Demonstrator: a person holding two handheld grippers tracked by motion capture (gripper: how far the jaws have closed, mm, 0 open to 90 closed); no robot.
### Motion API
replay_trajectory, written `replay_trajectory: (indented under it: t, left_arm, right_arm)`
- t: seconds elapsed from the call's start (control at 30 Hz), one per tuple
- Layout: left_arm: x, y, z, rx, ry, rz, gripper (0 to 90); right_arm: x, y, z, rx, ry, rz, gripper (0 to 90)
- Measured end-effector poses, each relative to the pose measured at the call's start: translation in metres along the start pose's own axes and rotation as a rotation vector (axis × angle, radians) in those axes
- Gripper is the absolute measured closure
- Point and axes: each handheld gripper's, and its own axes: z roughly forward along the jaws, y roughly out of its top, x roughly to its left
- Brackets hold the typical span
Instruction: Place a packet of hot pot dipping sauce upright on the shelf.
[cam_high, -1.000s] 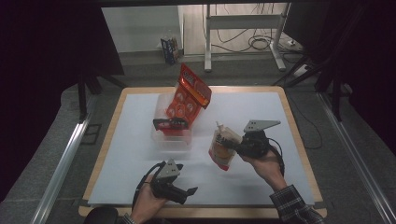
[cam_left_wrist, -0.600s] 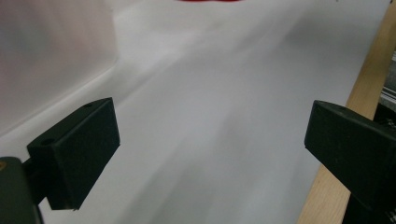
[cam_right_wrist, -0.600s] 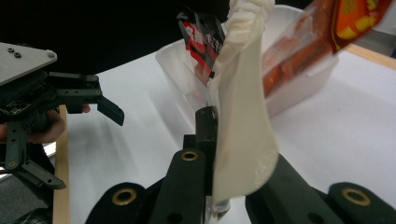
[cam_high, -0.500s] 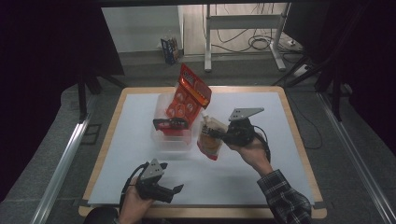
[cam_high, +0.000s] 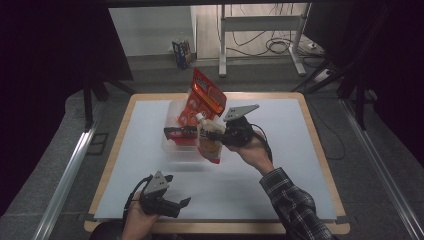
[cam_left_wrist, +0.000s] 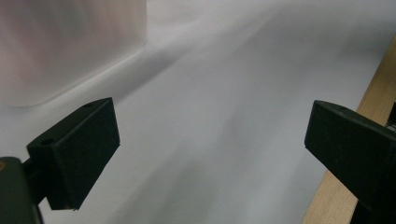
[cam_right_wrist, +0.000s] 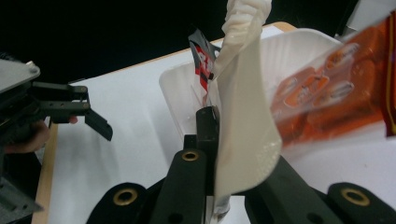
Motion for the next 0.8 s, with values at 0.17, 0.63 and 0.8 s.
replay_trajectory:
  t: [0.17, 0.63, 0.8]
  left_arm:
    - [-0.002, 0.000, 0.002, 0.015, -0.001, 0.013, 3.0]
    - [-0.001, 0.000, 0.003, 0.006, 0.002, 0.018, 3.1]
    - [-0.002, 0.000, 0.002, 0.001, 0.004, 0.027, 3.1]
  right_arm:
    - [0.002, 0.011, 0.013, 0.008, 0.007, -0.029, 86.5]
    - [0.010, 0.031, 0.049, 0.026, 0.031, -0.072, 86.8]
    - [0.014, 0.036, 0.062, 0.030, 0.043, -0.083, 87.0]
